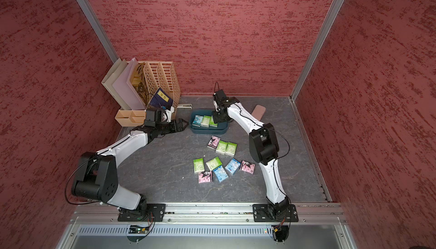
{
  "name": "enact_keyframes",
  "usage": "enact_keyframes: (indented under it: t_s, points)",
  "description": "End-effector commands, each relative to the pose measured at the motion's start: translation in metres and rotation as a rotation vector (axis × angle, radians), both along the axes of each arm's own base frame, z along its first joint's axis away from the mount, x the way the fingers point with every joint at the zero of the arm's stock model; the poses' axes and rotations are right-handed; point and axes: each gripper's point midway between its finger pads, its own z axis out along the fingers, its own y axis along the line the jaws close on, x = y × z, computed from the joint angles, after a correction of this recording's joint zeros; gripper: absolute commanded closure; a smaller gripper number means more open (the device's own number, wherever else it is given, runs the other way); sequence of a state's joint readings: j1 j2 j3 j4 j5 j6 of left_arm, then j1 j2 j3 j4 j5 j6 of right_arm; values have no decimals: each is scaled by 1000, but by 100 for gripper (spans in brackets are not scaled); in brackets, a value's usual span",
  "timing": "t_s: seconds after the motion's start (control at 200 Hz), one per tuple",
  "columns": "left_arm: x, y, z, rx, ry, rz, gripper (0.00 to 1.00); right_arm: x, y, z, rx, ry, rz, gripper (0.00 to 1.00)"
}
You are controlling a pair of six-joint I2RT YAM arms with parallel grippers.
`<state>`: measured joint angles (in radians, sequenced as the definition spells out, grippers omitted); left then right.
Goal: Put the pocket tissues into the storage box
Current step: Place the pocket tissues in the storage box.
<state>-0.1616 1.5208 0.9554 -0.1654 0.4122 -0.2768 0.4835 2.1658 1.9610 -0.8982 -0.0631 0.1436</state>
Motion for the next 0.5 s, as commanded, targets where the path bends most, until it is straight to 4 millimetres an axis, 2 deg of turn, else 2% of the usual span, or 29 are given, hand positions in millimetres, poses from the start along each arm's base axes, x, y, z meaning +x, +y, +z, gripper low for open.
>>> enact_keyframes:
  t_s: [0.0,0.11,0.23,0.396,0.496]
  points:
    - [2,0,8,-14,-11,-9,0,-5,-3,39,29,-97,21,48]
    - [-11,-18,15,-1,-45,-117,0,-15,-11,50,30,-136,16,48]
    - [-29,-41,13,43,-20,-210,0,-18,-20,58,8,-173,2,48]
    - [-55,-73,8,103,-12,-307,1,-13,-18,68,59,-191,-19,48]
    - [-62,-86,4,104,-11,-322,1,-11,-14,71,96,-182,-22,48]
